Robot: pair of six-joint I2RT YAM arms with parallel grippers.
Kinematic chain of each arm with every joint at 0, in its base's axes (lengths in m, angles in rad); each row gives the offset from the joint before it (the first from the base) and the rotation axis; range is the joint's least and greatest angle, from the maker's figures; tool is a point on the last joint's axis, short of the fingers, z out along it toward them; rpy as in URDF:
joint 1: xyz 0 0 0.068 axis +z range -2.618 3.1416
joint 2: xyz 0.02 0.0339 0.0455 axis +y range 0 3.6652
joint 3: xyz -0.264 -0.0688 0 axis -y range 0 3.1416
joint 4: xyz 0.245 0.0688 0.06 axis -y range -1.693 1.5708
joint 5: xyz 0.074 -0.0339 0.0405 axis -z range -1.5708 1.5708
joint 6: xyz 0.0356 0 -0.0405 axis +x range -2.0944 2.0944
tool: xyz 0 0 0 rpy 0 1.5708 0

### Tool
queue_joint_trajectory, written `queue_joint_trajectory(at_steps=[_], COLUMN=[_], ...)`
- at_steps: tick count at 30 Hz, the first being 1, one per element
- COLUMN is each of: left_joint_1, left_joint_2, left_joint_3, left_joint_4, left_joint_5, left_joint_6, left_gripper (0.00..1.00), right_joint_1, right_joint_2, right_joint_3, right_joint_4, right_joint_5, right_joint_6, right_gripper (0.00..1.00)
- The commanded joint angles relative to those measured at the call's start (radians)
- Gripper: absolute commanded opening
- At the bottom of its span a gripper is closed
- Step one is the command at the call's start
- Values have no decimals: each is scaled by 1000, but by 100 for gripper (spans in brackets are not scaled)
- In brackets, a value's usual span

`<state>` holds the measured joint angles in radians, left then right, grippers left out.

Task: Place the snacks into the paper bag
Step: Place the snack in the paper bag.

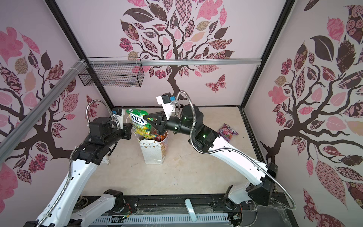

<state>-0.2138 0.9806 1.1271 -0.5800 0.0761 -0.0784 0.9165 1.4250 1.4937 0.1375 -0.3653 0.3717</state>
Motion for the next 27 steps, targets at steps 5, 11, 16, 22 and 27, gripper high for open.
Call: queue_joint_trajectory(at_steps=[5, 11, 16, 22, 27], left_joint_1=[7, 6, 7, 7, 7], left_joint_2=[-20, -17, -23, -25, -28], left_joint_3=[-13, -12, -14, -12, -13], left_joint_4=[29, 28, 28, 25, 25], left_joint_5=[-22, -17, -24, -21, -26], left_joint_6=[7, 8, 9, 9, 9], left_gripper=[0, 0, 0, 0, 0], right_joint_1=[7, 7, 7, 6, 3], right_joint_2=[29, 100, 136, 164, 172], right_joint_3=[-63, -43, -36, -52, -74], right_joint_4=[123, 120, 137, 183, 196], right_joint_5=[229, 229, 241, 241, 241], right_joint_6=[-59, -71, -86, -85, -75], right_gripper=[0, 0, 0, 0, 0])
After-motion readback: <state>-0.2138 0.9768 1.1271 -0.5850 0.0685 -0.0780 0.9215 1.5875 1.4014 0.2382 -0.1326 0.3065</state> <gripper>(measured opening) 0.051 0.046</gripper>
